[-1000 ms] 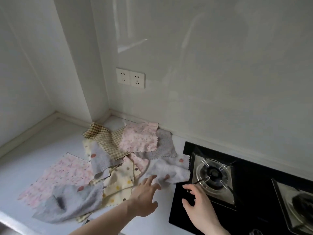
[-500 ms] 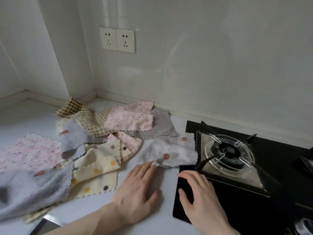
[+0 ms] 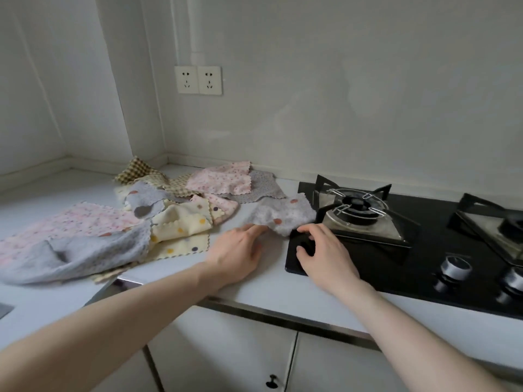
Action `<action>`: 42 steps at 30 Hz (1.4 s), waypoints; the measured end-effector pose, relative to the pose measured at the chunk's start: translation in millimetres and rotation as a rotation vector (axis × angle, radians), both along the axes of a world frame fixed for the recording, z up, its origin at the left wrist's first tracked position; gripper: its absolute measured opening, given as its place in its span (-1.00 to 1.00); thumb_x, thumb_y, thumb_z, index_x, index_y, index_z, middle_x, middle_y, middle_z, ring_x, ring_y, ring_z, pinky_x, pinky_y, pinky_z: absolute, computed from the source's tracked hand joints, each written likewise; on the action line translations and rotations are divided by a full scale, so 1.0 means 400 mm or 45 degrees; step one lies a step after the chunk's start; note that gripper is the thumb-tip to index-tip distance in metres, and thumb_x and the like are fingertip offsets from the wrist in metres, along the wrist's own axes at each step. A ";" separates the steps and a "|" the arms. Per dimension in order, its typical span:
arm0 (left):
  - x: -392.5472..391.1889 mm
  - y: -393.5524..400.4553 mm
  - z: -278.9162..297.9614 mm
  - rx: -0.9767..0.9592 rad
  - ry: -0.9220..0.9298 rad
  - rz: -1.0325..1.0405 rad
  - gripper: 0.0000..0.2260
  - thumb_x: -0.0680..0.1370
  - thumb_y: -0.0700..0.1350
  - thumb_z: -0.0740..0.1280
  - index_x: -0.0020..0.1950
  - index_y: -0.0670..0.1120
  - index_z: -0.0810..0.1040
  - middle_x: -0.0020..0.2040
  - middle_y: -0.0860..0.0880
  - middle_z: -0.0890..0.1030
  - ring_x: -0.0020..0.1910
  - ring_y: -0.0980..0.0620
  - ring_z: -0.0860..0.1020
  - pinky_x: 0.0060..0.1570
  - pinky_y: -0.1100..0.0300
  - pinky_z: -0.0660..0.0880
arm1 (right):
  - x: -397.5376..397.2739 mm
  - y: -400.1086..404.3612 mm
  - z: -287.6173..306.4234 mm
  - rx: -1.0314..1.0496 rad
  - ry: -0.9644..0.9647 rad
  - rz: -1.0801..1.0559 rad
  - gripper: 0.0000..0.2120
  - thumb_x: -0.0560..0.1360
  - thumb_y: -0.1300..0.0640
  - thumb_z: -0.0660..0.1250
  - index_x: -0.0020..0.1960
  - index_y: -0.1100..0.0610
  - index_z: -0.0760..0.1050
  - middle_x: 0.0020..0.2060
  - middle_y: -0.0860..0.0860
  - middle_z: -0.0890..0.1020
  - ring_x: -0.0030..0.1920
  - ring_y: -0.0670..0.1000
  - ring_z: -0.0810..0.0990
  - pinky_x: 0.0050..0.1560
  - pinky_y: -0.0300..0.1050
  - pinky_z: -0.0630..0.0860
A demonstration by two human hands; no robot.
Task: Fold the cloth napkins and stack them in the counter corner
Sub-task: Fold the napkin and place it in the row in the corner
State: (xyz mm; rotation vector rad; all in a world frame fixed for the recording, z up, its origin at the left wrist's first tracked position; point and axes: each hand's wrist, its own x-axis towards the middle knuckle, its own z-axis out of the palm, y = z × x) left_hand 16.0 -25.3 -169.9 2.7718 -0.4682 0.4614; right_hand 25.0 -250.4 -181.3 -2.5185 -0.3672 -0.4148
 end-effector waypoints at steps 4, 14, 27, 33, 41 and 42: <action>-0.072 -0.026 0.063 -0.120 -0.141 -0.004 -0.78 0.59 -0.06 0.32 0.22 0.08 0.62 0.14 0.03 0.67 0.01 -0.08 0.66 -0.14 0.11 0.51 | -0.103 0.003 0.018 0.025 0.064 -0.040 -0.57 0.53 0.00 0.38 0.36 -0.07 0.41 0.30 -0.12 0.47 0.28 0.01 0.53 0.22 -0.01 0.50; -0.213 -0.059 0.260 -0.326 -0.230 -0.176 -0.57 0.50 -0.26 0.32 0.35 0.04 0.50 0.01 0.16 0.71 -0.26 0.18 0.53 -0.08 0.20 0.47 | -0.276 -0.023 0.144 0.342 -0.055 -0.075 -0.29 0.37 -0.30 0.52 0.40 -0.12 0.33 0.24 -0.18 0.49 0.18 -0.11 0.54 0.17 -0.07 0.52; -0.307 -0.074 0.474 -0.307 -0.221 -0.175 -0.96 0.45 0.00 0.53 -0.14 0.07 0.73 -0.14 0.11 0.72 -0.09 0.07 0.65 -0.02 0.18 0.58 | -0.366 -0.065 0.295 0.447 -0.054 0.017 -0.88 0.56 -0.01 0.40 -0.12 -0.06 0.68 -0.21 -0.20 0.71 -0.15 -0.20 0.64 -0.09 -0.13 0.57; -0.269 -0.052 0.440 -0.194 -0.134 -0.088 -0.79 0.48 0.16 0.49 -0.17 0.03 0.71 -0.24 0.09 0.67 -0.18 0.01 0.62 -0.15 0.16 0.55 | -0.358 -0.134 0.317 0.433 -0.042 -0.040 -0.89 0.57 -0.01 0.42 -0.06 -0.04 0.71 -0.23 -0.17 0.74 -0.10 -0.20 0.67 -0.10 -0.34 0.50; -0.180 -0.053 0.444 -0.317 0.015 -0.095 -0.91 0.55 0.01 0.42 -0.03 0.04 0.70 -0.11 0.13 0.66 -0.05 0.05 0.60 -0.05 0.25 0.43 | -0.251 -0.191 0.359 0.269 0.027 -0.088 -0.71 0.64 0.03 0.28 -0.18 0.16 0.58 -0.47 -0.11 0.52 -0.45 -0.12 0.44 -0.24 -0.13 0.34; -0.165 -0.055 0.444 -0.331 0.021 -0.083 -0.90 0.56 0.03 0.42 -0.05 0.04 0.70 -0.13 0.12 0.66 -0.06 0.04 0.60 -0.07 0.24 0.43 | -0.233 -0.197 0.364 0.235 0.037 -0.117 -0.65 0.65 0.03 0.26 -0.22 0.22 0.50 -0.50 -0.10 0.43 -0.46 -0.11 0.36 -0.26 -0.11 0.29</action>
